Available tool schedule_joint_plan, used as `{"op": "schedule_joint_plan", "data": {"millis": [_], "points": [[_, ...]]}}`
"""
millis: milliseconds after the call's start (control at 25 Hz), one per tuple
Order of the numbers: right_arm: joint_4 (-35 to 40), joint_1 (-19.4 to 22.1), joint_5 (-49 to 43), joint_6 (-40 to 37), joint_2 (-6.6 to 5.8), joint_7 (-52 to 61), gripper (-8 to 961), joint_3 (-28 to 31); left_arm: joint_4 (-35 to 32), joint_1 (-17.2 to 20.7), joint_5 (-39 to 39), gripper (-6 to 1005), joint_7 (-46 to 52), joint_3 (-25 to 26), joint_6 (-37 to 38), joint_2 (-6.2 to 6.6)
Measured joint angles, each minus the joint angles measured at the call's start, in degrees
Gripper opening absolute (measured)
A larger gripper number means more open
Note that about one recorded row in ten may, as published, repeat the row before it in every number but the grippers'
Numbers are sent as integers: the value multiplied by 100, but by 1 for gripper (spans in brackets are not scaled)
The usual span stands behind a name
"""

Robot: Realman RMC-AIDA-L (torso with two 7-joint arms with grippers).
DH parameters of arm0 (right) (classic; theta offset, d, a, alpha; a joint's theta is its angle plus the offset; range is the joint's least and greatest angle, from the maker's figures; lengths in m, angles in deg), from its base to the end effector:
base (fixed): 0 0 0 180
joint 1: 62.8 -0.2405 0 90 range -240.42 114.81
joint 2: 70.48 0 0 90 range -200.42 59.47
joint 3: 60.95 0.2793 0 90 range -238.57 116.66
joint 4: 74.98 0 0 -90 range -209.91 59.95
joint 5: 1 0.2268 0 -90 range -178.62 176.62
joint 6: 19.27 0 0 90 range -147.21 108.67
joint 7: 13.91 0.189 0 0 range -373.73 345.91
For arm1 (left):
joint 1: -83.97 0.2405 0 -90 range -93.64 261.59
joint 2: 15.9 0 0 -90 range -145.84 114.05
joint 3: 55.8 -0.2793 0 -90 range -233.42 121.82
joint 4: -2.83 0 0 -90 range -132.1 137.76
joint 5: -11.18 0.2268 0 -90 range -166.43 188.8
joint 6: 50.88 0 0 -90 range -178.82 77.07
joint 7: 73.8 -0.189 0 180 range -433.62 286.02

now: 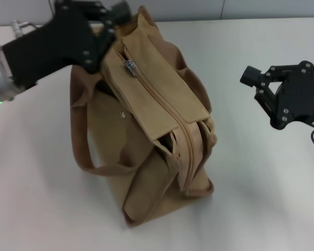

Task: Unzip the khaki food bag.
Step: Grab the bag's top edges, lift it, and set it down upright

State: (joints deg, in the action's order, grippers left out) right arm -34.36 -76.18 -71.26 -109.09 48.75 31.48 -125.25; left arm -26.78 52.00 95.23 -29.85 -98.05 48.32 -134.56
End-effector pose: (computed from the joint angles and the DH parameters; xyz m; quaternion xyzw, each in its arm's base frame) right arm 0.2539 0.3217 -0.0254 -0.8764 -0.0018 0.3889 0.2841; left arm -0.1983 0.3760 -0.0063 -0.8577 0.0724 -0.4422 0.2521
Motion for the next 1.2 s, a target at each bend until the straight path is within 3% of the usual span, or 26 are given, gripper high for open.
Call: {"op": "schedule_joint_plan", "data": {"millis": [320,400,480,560,840,960,1200], "points": [[-42,-28,-28,-4,-13,164,40,86,-354,1001,-349,3,282,395,-43,259],[-45,-45,-34,-4,-13,165,54,86,-359,1085,-339,69,299,451,-140,304],[-48,-81,-36,-2,-14,176,53,79,-339,1208,-201,136,442,485,-533,473],[-52,-110,-39,9,-14,207,51,65,-339,1182,126,189,540,474,-786,536],[-62,-158,-63,35,-14,232,50,38,-428,860,1109,330,582,475,-1571,377],[-63,-158,-151,35,-14,233,50,55,-422,708,1465,390,657,476,-1617,344],[-63,-156,-202,46,-14,234,51,51,-454,613,1614,612,823,472,-1323,360]]}}
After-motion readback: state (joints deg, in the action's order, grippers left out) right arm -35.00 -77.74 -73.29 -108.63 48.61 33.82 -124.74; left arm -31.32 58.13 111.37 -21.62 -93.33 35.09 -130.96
